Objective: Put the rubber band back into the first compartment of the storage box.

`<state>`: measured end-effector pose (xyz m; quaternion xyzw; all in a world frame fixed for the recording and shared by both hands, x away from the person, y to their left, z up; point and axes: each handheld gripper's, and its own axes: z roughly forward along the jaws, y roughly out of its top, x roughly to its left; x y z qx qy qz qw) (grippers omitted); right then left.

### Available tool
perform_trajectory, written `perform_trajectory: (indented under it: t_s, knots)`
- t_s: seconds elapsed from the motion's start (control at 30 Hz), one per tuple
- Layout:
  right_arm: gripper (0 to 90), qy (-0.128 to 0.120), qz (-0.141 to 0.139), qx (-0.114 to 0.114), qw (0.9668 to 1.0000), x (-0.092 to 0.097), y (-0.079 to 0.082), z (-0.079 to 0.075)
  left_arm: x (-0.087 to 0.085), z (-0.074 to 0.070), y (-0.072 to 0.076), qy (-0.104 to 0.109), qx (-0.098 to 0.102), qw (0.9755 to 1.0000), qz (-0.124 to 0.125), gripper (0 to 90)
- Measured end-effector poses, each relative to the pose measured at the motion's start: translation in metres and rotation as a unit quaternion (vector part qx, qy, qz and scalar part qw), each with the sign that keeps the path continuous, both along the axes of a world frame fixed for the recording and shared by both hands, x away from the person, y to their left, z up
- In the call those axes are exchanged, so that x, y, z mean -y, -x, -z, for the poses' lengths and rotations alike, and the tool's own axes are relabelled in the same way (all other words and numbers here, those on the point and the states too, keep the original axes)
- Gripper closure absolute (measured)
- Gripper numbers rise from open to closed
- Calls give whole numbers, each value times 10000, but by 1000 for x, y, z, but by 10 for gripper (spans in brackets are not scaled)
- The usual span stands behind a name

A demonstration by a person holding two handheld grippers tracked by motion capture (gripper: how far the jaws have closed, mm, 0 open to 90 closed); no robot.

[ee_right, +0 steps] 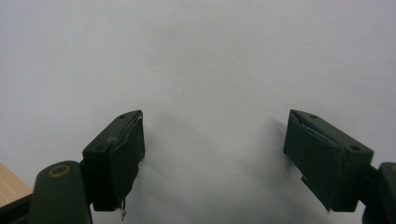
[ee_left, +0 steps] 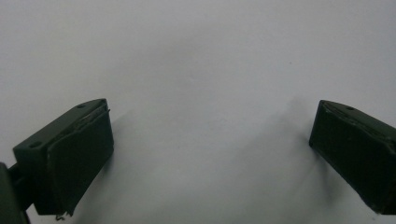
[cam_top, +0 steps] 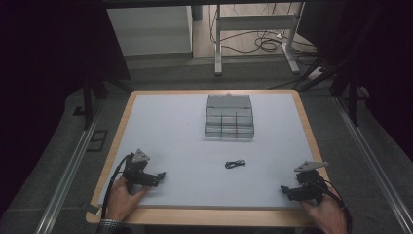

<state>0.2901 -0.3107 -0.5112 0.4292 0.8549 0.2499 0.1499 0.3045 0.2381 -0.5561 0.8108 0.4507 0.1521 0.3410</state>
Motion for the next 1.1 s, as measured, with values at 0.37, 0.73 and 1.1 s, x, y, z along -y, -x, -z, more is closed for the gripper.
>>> perform_trajectory:
  t_s: [0.37, 0.73, 1.1]
  knots:
    - [190, -34, 109, 52, 9999, -1, 1, 1, 0, 0, 0, 4, 1, 10000, -2, 0]
    - [170, -36, 46, 34, 10000, -1, 1, 2, 0, 0, 0, -7, -1, 10000, 2, 0]
    - [174, 1, -13, -68, 10000, -2, -1, 0, 0, 0, 0, -8, -2, 10000, 3, 0]
